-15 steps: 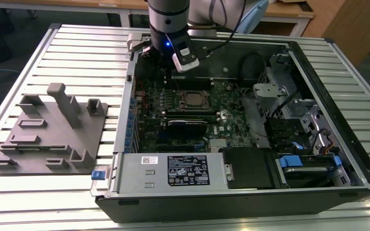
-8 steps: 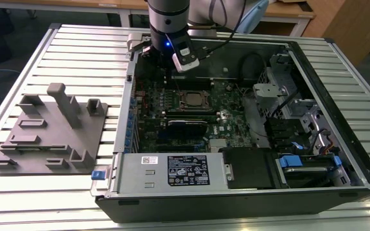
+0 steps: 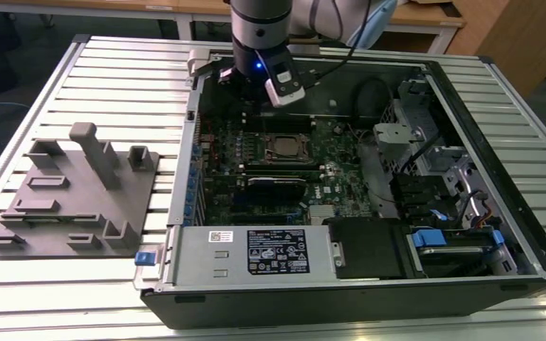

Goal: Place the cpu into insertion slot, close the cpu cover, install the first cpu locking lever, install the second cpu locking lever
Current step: 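Install the first cpu locking lever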

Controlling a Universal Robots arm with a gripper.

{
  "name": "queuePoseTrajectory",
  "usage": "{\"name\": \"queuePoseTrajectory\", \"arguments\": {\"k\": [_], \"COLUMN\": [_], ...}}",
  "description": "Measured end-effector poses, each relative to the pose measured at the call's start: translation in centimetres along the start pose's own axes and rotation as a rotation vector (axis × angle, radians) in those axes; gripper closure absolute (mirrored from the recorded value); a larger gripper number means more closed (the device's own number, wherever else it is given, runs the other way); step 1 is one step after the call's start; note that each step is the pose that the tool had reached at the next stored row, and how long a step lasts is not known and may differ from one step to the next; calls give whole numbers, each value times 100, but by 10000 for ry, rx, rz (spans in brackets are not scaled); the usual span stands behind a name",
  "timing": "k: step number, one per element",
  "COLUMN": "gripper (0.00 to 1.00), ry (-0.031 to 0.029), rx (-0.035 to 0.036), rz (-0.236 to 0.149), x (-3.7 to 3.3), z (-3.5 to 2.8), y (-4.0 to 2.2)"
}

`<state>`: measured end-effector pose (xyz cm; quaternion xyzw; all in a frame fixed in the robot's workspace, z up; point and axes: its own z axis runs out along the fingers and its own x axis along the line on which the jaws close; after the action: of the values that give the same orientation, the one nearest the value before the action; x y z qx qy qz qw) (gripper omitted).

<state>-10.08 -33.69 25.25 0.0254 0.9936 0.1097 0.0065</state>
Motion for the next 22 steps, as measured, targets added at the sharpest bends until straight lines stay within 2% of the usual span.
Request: {"name": "queuePoseTrajectory", "arguments": {"k": [6,11,16,22], "gripper": [89,89,89,89], "ry": [5,6,3,3], "rx": [1,1,3,6], "rz": [1,1,1,0], "x": [-193,-291,-305,-306], "z": [4,6,13,91], "y": [9,14,14,-4]}}
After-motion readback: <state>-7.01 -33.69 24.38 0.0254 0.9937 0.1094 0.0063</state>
